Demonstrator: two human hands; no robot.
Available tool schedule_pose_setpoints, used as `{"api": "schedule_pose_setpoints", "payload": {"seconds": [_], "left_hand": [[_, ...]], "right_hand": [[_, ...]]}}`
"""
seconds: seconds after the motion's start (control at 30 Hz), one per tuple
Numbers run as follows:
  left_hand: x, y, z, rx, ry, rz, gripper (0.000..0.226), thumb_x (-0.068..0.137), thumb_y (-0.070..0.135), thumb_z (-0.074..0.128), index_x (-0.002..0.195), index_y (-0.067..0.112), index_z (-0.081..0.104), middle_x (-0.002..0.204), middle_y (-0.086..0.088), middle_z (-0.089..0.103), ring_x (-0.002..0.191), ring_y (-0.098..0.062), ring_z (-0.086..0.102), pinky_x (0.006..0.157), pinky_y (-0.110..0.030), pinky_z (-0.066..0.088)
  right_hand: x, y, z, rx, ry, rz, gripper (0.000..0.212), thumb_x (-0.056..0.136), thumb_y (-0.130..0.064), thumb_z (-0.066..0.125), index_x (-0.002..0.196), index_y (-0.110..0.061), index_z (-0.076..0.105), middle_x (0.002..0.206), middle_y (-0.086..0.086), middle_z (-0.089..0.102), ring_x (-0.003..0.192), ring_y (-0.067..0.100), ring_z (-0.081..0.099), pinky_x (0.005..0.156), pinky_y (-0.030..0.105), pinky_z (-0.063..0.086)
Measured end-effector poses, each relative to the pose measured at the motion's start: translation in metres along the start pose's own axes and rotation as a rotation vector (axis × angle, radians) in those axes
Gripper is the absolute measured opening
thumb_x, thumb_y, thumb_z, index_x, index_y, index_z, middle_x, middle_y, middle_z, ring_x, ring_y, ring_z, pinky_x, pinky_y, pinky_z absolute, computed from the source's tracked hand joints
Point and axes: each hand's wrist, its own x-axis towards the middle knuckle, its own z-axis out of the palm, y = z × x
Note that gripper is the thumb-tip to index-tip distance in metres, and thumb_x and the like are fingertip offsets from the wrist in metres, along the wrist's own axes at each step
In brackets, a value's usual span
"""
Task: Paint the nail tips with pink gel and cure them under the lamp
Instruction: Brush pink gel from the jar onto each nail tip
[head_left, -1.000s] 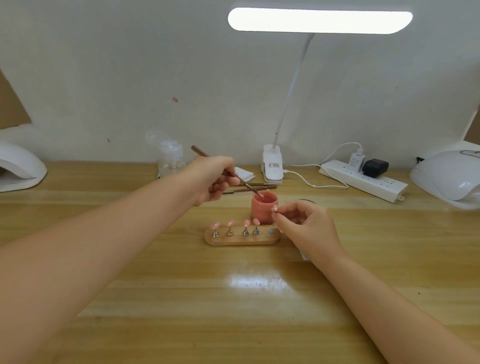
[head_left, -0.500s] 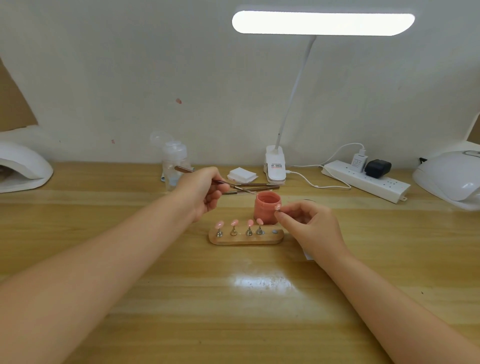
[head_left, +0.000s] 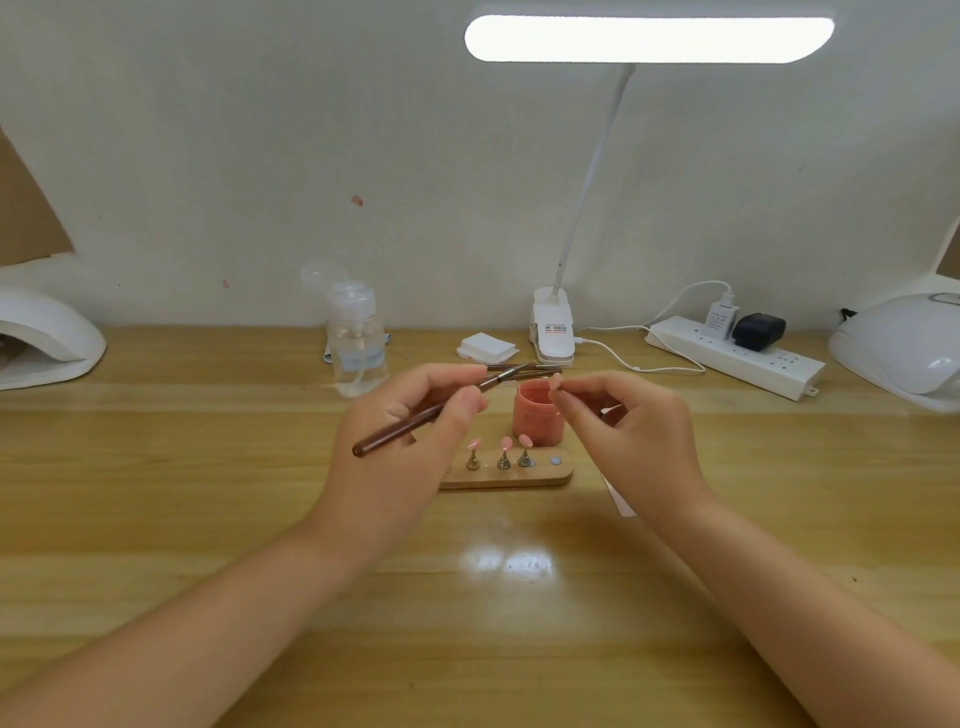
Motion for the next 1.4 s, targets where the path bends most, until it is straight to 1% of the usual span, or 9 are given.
{"api": "schedule_pose_setpoints", "payload": {"seconds": [0.2,0.37,0.53,0.73,0.97,1.13,1.23,1.33,1.4], "left_hand": [[-0.011,0.003,0.003,0.175,-0.061,0.192,0.018,0.089,0.032,0.059,0.105,0.033,0.069,0.095,0.017,0.071,0.094,-0.01,0.068,0.078,-0.024,0.053],[-0.014,0.007,0.004,0.22,-0.117,0.33,0.024,0.093,0.024,0.055,0.109,0.041,0.064,0.099,0.024,0.07,0.096,-0.005,0.068,0.083,-0.021,0.05],[-0.014,0.006,0.003,0.254,-0.118,0.285,0.02,0.09,0.031,0.055,0.104,0.041,0.065,0.096,0.023,0.07,0.095,-0.006,0.066,0.082,-0.024,0.051],[-0.015,0.007,0.001,0.25,-0.099,0.245,0.019,0.09,0.034,0.051,0.099,0.036,0.067,0.089,0.017,0.071,0.088,-0.007,0.066,0.074,-0.016,0.049],[-0.016,0.005,0.002,0.267,-0.112,0.247,0.019,0.088,0.036,0.053,0.099,0.037,0.068,0.091,0.016,0.072,0.092,-0.01,0.068,0.079,-0.025,0.052],[-0.018,0.007,0.004,0.269,-0.076,0.274,0.018,0.092,0.033,0.052,0.102,0.042,0.064,0.093,0.021,0.069,0.088,-0.008,0.065,0.076,-0.023,0.049],[-0.017,0.009,0.006,0.28,-0.095,0.304,0.021,0.092,0.03,0.054,0.106,0.043,0.062,0.097,0.027,0.069,0.093,0.0,0.064,0.081,-0.012,0.042],[-0.018,0.005,0.004,0.288,-0.111,0.27,0.018,0.089,0.033,0.053,0.1,0.039,0.066,0.093,0.022,0.07,0.089,-0.003,0.063,0.078,-0.013,0.042],[-0.019,0.003,0.001,0.269,-0.102,0.247,0.019,0.088,0.035,0.051,0.096,0.033,0.068,0.088,0.018,0.069,0.084,-0.005,0.061,0.074,-0.017,0.044]], "right_hand": [[-0.001,-0.005,-0.003,-0.006,-0.014,-0.033,0.01,0.082,-0.016,0.075,0.088,-0.024,0.076,0.08,-0.018,0.071,0.071,0.005,0.063,0.062,0.026,0.05],[-0.003,-0.004,-0.004,-0.022,-0.023,-0.037,0.017,0.082,-0.012,0.075,0.087,-0.028,0.074,0.082,-0.019,0.07,0.073,0.008,0.064,0.065,0.029,0.05],[-0.004,-0.006,-0.005,-0.016,-0.016,-0.057,0.019,0.082,-0.013,0.074,0.087,-0.031,0.072,0.08,-0.021,0.069,0.071,0.006,0.064,0.064,0.03,0.05],[-0.004,-0.003,-0.004,-0.016,-0.022,-0.05,0.015,0.083,-0.015,0.074,0.088,-0.028,0.074,0.079,-0.019,0.07,0.072,0.006,0.064,0.064,0.031,0.051],[-0.005,-0.007,-0.004,0.014,-0.029,-0.087,0.025,0.084,-0.011,0.073,0.085,-0.036,0.069,0.07,-0.027,0.067,0.068,-0.005,0.063,0.058,0.017,0.047],[-0.006,-0.006,-0.003,0.014,-0.041,-0.071,0.01,0.085,-0.019,0.072,0.089,-0.028,0.074,0.077,-0.018,0.07,0.07,0.005,0.064,0.064,0.03,0.051],[-0.006,-0.006,-0.002,0.032,-0.04,-0.073,0.012,0.085,-0.014,0.072,0.089,-0.025,0.074,0.078,-0.017,0.07,0.069,-0.001,0.064,0.06,0.022,0.05],[-0.008,-0.008,-0.003,0.045,-0.06,-0.085,0.021,0.084,-0.006,0.071,0.089,-0.027,0.072,0.073,-0.022,0.067,0.065,-0.012,0.062,0.057,0.008,0.044],[-0.008,-0.009,-0.004,0.061,-0.063,-0.08,0.024,0.085,-0.007,0.071,0.086,-0.031,0.07,0.069,-0.025,0.066,0.064,-0.013,0.062,0.057,0.007,0.043]]}}
